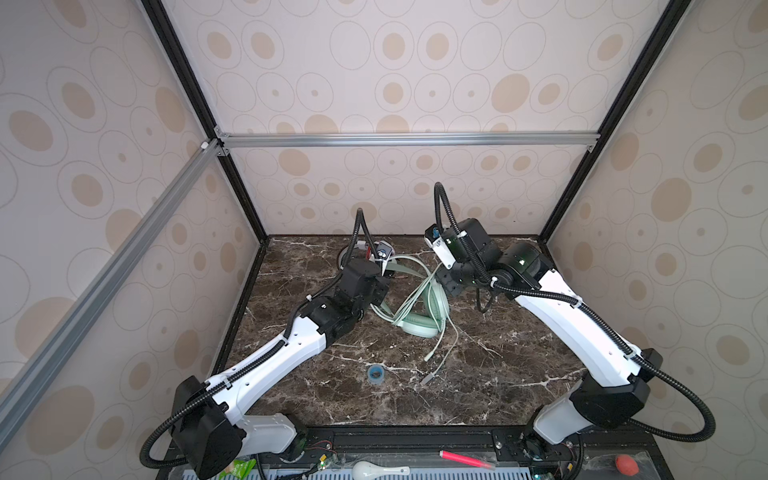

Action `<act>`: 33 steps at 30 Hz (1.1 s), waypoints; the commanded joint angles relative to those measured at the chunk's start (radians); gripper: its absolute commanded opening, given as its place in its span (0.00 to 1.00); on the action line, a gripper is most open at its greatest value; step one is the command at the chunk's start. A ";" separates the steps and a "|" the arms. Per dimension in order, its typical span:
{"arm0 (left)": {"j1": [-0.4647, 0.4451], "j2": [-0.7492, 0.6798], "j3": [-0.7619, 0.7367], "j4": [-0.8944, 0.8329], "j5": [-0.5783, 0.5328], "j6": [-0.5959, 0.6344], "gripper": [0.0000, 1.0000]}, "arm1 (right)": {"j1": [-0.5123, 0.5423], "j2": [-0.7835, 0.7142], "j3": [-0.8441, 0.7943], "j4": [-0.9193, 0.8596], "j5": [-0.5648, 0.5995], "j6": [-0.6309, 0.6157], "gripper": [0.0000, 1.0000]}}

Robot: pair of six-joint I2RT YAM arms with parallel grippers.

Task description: Wrap the headphones

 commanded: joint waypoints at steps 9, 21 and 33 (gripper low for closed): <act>-0.002 -0.084 0.004 -0.084 0.113 0.022 0.00 | -0.107 -0.027 -0.027 0.070 0.070 -0.026 0.12; -0.001 -0.077 0.134 -0.183 0.277 -0.094 0.00 | -0.257 -0.098 -0.199 0.265 -0.214 0.150 0.14; -0.002 -0.047 0.328 -0.220 0.318 -0.188 0.00 | -0.341 -0.232 -0.489 0.566 -0.445 0.221 0.21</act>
